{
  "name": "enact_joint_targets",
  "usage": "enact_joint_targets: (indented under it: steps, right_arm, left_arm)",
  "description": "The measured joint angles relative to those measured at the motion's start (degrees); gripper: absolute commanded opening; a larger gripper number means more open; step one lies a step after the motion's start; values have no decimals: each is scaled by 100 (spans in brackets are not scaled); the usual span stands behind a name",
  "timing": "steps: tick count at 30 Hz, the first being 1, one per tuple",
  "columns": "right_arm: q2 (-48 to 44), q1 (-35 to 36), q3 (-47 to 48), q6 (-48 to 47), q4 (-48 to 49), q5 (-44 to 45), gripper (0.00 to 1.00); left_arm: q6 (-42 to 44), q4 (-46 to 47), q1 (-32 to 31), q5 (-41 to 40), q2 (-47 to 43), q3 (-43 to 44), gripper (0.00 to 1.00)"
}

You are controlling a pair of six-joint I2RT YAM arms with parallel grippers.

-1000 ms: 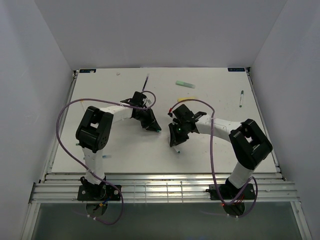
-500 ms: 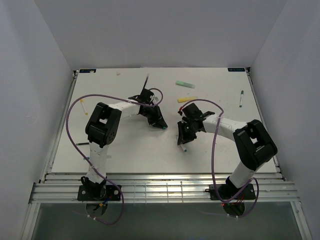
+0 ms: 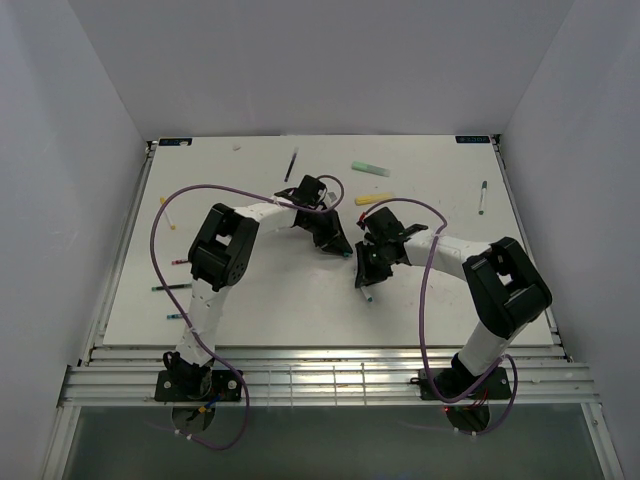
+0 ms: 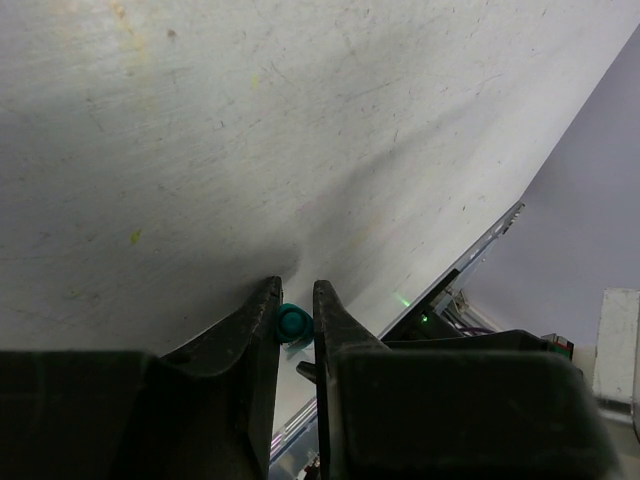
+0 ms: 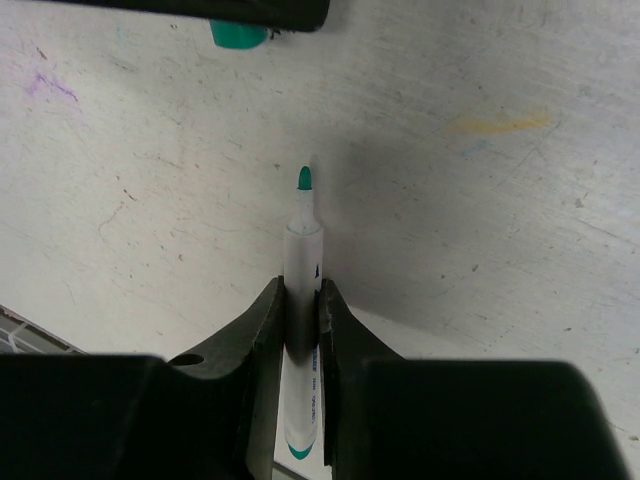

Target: Open the pen caps

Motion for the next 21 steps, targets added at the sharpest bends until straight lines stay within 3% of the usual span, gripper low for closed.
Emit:
enact_joint_targets:
  steps: [7, 15, 21]
  right_arm:
    - [125, 0, 33, 125, 299, -72, 15]
    - [157, -4, -7, 249, 527, -162, 19]
    - [-39, -59, -328, 339, 833, -166, 16]
  left_arm:
    - [-96, 9, -9, 142, 48, 2, 44]
    - [-116, 0, -4, 258, 57, 22, 49]
    - [-72, -11, 0, 258, 57, 33, 53]
